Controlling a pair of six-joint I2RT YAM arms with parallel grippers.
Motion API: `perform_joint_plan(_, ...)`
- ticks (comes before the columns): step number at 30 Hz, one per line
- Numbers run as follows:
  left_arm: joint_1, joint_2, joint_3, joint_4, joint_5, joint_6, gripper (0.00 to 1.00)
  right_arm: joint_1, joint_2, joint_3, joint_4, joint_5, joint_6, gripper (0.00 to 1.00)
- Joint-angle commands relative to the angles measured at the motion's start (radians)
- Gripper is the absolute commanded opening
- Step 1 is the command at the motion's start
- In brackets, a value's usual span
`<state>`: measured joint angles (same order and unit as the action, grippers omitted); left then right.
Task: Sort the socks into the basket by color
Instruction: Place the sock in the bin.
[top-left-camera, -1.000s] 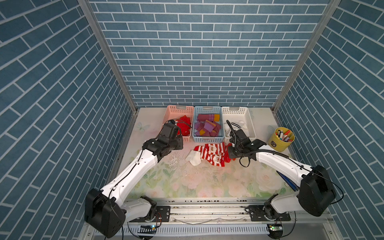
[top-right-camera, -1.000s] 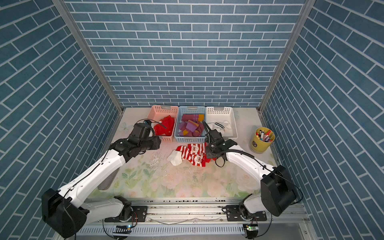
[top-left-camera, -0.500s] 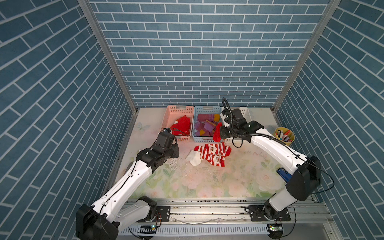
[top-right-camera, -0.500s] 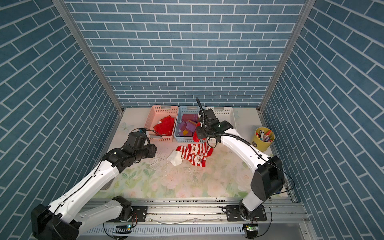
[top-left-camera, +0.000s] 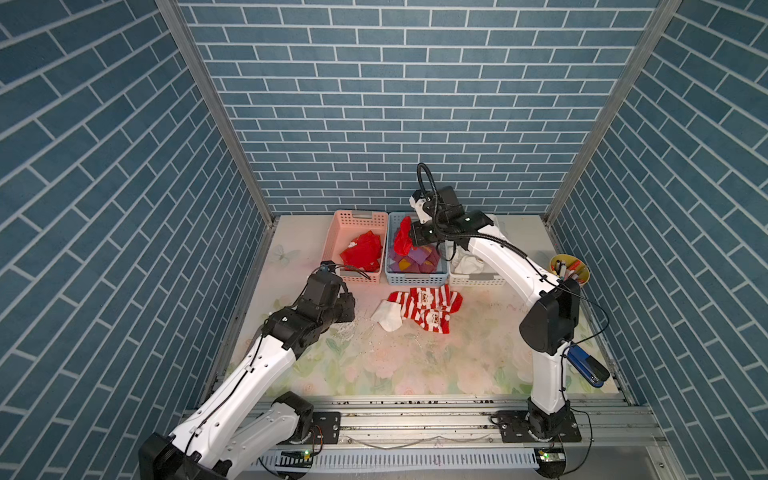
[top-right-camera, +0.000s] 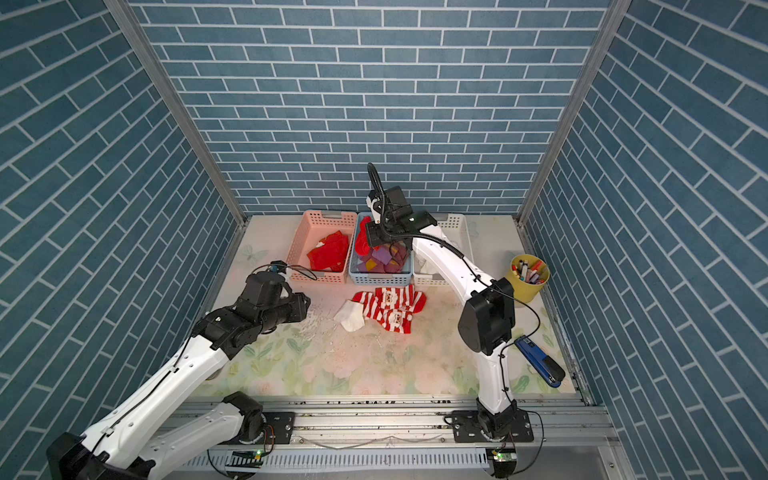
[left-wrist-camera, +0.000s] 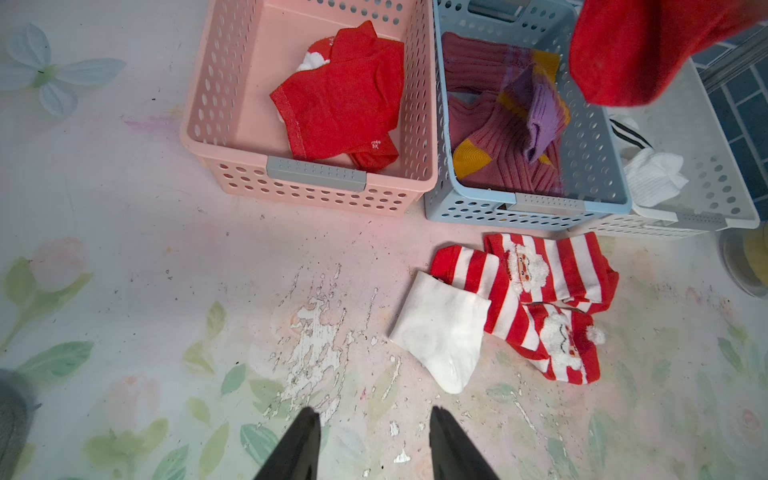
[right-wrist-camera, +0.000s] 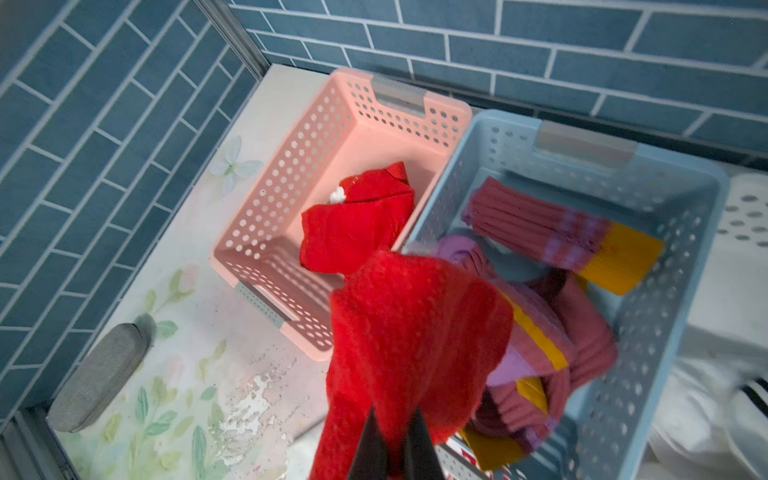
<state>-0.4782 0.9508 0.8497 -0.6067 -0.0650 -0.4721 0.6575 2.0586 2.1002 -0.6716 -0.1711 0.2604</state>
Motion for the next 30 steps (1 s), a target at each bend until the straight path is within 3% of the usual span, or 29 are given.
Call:
perform_joint_plan(1, -0.004, -0.002, -0.031, 0.009, 0.009, -0.012, 0.49, 0.011, 0.088, 0.134, -0.057, -0.07, -0.028, 0.0)
perform_joint_plan(10, -0.006, 0.019, -0.037, 0.025, 0.026, -0.017, 0.49, 0.045, 0.378, 0.533, -0.127, -0.129, -0.017, 0.0)
perform_joint_plan(22, -0.005, 0.008, -0.051, 0.026, 0.036, -0.014, 0.5, 0.085, 0.512, 0.589, -0.007, -0.235, 0.041, 0.05)
perform_joint_plan(25, -0.007, 0.008, -0.057, 0.027, 0.041, -0.014, 0.5, 0.088, 0.526, 0.604, -0.001, -0.241, 0.049, 0.11)
perform_joint_plan(30, -0.007, 0.009, -0.055, 0.031, 0.045, -0.014, 0.5, 0.091, 0.524, 0.603, 0.012, -0.239, 0.053, 0.32)
